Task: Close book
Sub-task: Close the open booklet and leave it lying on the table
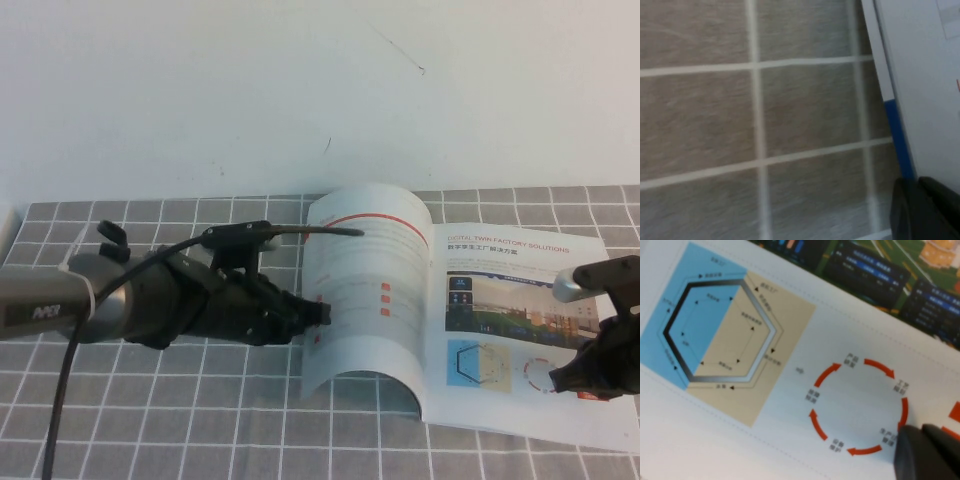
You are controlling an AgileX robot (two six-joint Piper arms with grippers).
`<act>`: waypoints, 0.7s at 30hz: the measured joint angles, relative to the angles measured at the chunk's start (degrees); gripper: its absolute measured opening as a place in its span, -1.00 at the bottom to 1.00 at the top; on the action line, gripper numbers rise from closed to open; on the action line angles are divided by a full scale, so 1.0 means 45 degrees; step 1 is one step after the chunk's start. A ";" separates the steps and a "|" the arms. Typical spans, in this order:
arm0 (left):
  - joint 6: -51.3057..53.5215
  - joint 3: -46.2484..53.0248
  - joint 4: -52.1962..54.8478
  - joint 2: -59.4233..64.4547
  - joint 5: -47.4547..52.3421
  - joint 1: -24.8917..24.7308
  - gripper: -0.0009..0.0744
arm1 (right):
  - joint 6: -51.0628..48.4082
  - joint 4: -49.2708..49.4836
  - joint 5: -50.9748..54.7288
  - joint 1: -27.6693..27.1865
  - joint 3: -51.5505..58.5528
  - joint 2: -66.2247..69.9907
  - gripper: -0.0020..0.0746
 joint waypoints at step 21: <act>0.7554 -0.2937 -0.6399 -0.0629 0.7550 -0.0072 -0.99 | 0.0482 -0.1168 0.0110 0.0000 0.0074 -0.0421 -0.95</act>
